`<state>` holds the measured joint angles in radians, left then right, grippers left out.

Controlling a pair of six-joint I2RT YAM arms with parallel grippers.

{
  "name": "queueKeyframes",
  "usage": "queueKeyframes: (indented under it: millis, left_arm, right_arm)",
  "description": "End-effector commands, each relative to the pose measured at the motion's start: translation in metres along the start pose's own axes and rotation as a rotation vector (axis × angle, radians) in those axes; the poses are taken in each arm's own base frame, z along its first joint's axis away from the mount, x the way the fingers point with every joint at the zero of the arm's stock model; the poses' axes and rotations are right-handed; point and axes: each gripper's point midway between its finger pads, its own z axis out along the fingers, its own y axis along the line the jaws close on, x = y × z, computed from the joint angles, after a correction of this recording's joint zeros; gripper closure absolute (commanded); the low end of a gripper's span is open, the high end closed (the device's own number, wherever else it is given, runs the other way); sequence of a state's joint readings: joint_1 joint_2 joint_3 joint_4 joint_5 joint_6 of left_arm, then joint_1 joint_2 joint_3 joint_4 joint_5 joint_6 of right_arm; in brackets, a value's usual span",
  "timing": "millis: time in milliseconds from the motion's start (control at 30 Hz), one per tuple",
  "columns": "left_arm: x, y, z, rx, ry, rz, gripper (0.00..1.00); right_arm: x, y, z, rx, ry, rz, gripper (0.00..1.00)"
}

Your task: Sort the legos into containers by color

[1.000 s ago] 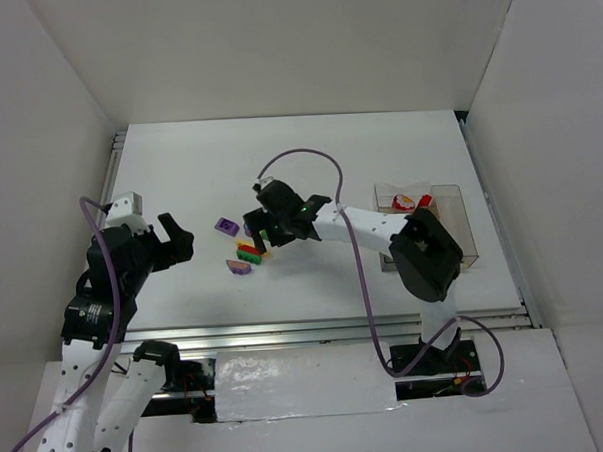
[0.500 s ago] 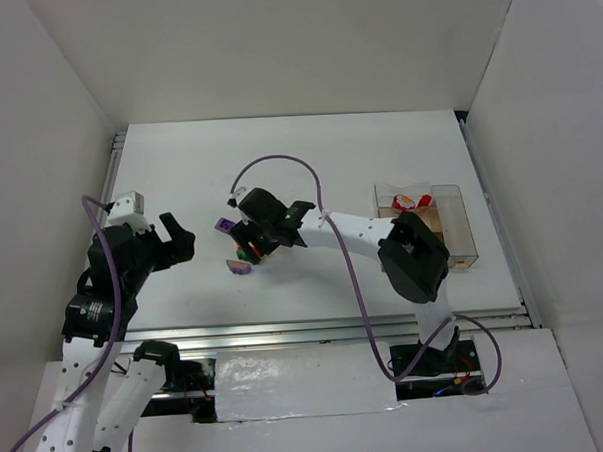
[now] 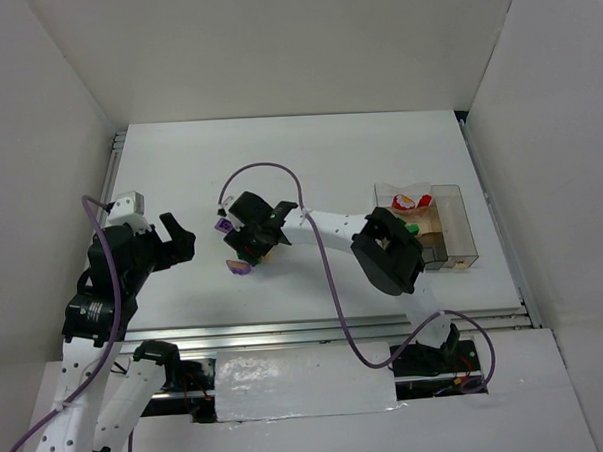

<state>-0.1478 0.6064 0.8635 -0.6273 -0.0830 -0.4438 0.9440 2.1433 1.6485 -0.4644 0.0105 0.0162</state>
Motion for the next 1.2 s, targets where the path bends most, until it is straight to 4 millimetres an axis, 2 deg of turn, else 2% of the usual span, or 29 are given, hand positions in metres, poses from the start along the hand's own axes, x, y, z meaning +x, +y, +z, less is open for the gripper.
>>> queueKeyframes:
  millis: [0, 133, 233, 267, 367, 433, 467, 500, 533, 567, 600, 633, 667, 700, 733, 767, 800, 833, 867, 900, 933, 967, 1000, 1067, 1167]
  left_arm:
    - [-0.01, -0.007, -0.001, 0.036, -0.038, 0.022, 0.0]
    - [-0.01, -0.007, -0.001, 0.038, -0.037, 0.022, 0.01]
    - [-0.009, -0.008, -0.001, 0.039, -0.037, 0.023, 0.01]
    - [-0.009, -0.007, -0.001, 0.038, -0.037, 0.022, 0.0]
    - [-0.01, -0.007, -0.001, 0.037, -0.039, 0.022, 0.0]
    - [-0.01, -0.008, -0.002, 0.039, -0.04, 0.022, 0.01]
    - [-0.01, -0.008, -0.002, 0.039, -0.04, 0.02, 0.0]
    - [-0.011, -0.008, -0.002, 0.043, -0.042, 0.02, 0.0]
    - [-0.01, -0.011, -0.002, 0.055, -0.041, 0.021, 0.0]
    - [-0.011, -0.013, -0.002, 0.064, -0.039, 0.021, 0.0]
    - [-0.012, -0.015, -0.003, 0.079, -0.038, 0.023, 0.0]
    - [-0.011, -0.022, -0.004, 0.118, -0.026, 0.027, 0.0]
    - [-0.012, -0.028, -0.005, 0.141, -0.018, 0.025, 0.01]
    - [-0.011, -0.032, -0.005, 0.16, -0.005, 0.007, 0.01]
    - [-0.006, -0.049, -0.008, 0.244, 0.035, -0.036, 0.0]
    - [-0.003, -0.063, -0.01, 0.326, 0.057, -0.054, 0.0]
    - [-0.011, -0.081, -0.011, 0.422, 0.036, -0.066, 0.0]
    - [-0.002, -0.092, -0.008, 0.48, 0.079, -0.138, 0.0]
    - [0.002, -0.109, -0.016, 0.592, 0.117, -0.161, 0.0]
    - [0.004, -0.117, -0.016, 0.644, 0.129, -0.18, 0.01]
    - [0.002, -0.125, -0.013, 0.687, 0.124, -0.221, 0.01]
    - [0.004, -0.131, -0.016, 0.733, 0.139, -0.228, 0.01]
    - [0.005, -0.136, -0.016, 0.759, 0.145, -0.236, 0.0]
    - [0.006, -0.147, -0.017, 0.819, 0.164, -0.243, 0.01]
    - [0.012, -0.159, -0.021, 0.871, 0.221, -0.224, 0.01]
  right_arm:
    - [-0.011, -0.002, 0.0, 0.001, -0.022, -0.027, 0.32]
    - [-0.007, -0.003, 0.004, 0.003, -0.01, -0.027, 0.44]
    - [-0.007, -0.005, 0.001, 0.005, -0.013, -0.021, 0.63]
    - [-0.008, -0.005, -0.001, 0.008, -0.018, -0.018, 0.77]
    - [-0.005, -0.006, -0.013, 0.012, -0.042, -0.012, 0.82]
    - [-0.017, -0.004, -0.032, 0.012, -0.098, 0.032, 0.87]
    - [-0.011, -0.005, -0.036, 0.016, -0.097, 0.045, 0.88]
    - [-0.022, -0.008, -0.054, 0.034, -0.147, 0.061, 0.89]
    - [-0.025, -0.009, -0.064, 0.043, -0.171, 0.097, 0.99]
    - [-0.013, -0.011, -0.067, 0.053, -0.165, 0.115, 1.0]
    - [-0.027, -0.013, -0.091, 0.068, -0.247, 0.139, 1.0]
    - [-0.028, -0.014, -0.101, 0.071, -0.274, 0.187, 1.0]
    - [-0.012, -0.015, -0.103, 0.08, -0.265, 0.212, 1.0]
    - [-0.021, -0.015, -0.126, 0.077, -0.337, 0.238, 1.0]
    - [-0.002, -0.013, -0.125, 0.077, -0.323, 0.276, 1.0]
    - [-0.014, -0.01, -0.151, 0.061, -0.414, 0.297, 1.0]
    - [-0.011, -0.008, -0.157, 0.056, -0.436, 0.31, 1.0]
    - [0.004, -0.002, -0.158, 0.049, -0.432, 0.311, 1.0]
    - [0.001, 0.003, -0.166, 0.035, -0.471, 0.335, 1.0]
    - [-0.003, 0.001, -0.186, 0.05, -0.534, 0.358, 0.99]
    - [-0.002, 0.003, -0.193, 0.047, -0.556, 0.366, 0.99]
    - [0.0, 0.015, -0.205, 0.018, -0.591, 0.368, 0.99]
    - [0.0, 0.019, -0.21, 0.007, -0.606, 0.362, 0.99]
    - [0.001, 0.042, -0.223, -0.073, -0.622, 0.265, 0.98]
    - [0.008, 0.056, -0.227, -0.086, -0.6, 0.157, 0.97]
